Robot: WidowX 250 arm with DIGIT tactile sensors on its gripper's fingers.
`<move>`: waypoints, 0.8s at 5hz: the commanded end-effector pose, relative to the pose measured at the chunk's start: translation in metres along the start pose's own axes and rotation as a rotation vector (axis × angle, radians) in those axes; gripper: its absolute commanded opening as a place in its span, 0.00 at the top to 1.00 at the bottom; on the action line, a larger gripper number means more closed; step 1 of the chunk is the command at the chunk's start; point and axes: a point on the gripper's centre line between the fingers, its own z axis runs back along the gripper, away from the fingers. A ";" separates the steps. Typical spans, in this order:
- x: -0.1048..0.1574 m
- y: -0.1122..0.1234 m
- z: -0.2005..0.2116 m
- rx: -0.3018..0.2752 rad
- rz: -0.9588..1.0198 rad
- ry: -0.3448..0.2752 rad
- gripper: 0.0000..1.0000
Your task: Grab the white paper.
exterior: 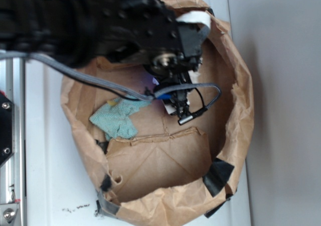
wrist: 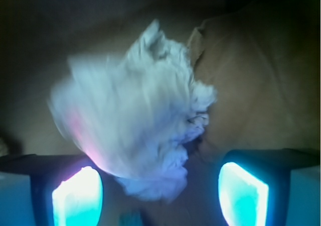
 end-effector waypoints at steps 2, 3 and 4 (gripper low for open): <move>0.003 -0.016 -0.020 0.071 -0.010 -0.018 0.00; 0.001 -0.013 -0.019 0.064 0.007 -0.013 1.00; 0.000 -0.011 -0.017 0.066 0.009 -0.013 1.00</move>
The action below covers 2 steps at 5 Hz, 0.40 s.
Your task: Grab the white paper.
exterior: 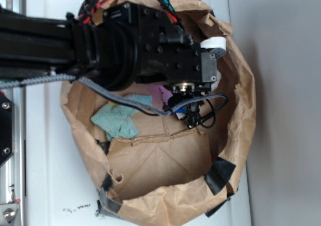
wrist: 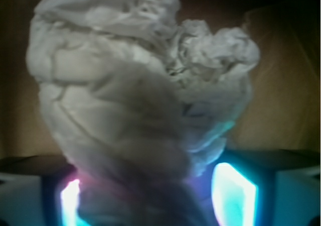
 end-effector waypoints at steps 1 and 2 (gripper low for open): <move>-0.008 0.006 0.009 -0.017 -0.001 -0.006 1.00; -0.007 0.016 0.027 -0.071 0.009 -0.021 1.00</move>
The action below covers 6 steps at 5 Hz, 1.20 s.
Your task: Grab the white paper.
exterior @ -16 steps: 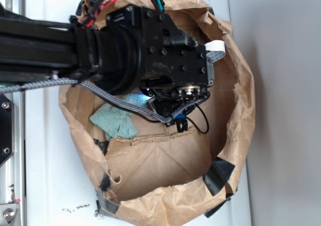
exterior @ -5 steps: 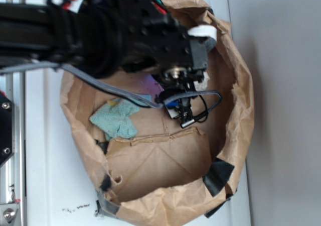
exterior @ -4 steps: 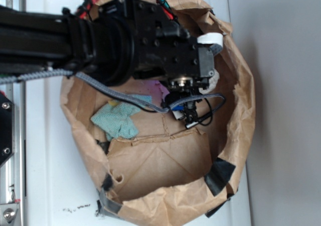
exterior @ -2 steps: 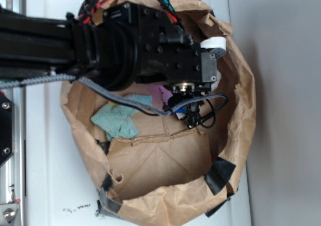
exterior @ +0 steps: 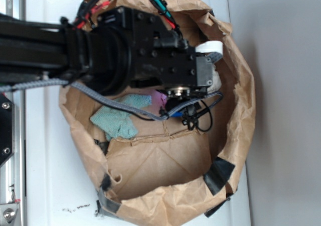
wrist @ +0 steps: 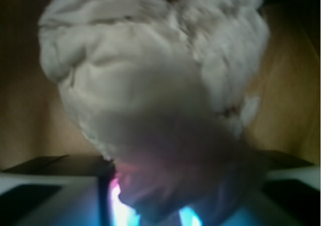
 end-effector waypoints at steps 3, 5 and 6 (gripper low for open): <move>-0.010 0.043 0.067 -0.187 0.007 -0.073 0.96; 0.009 0.027 0.081 -0.241 0.011 -0.070 0.00; 0.019 0.003 0.067 -0.205 0.004 -0.070 0.00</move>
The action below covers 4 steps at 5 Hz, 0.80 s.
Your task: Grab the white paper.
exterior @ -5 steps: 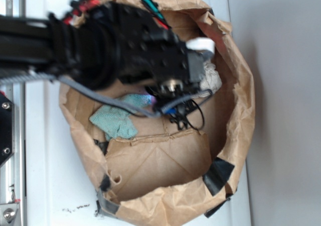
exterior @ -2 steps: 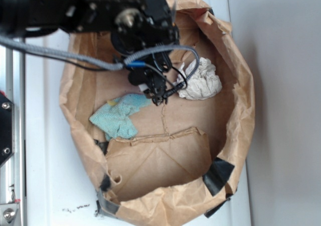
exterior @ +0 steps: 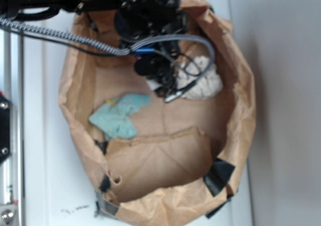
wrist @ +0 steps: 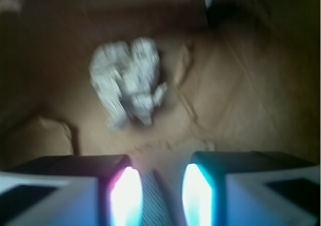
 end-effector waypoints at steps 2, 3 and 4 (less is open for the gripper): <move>0.030 -0.038 -0.058 0.054 -0.058 0.008 0.00; 0.030 -0.040 -0.076 0.089 -0.061 0.036 0.00; 0.032 -0.035 -0.093 0.147 -0.060 0.033 1.00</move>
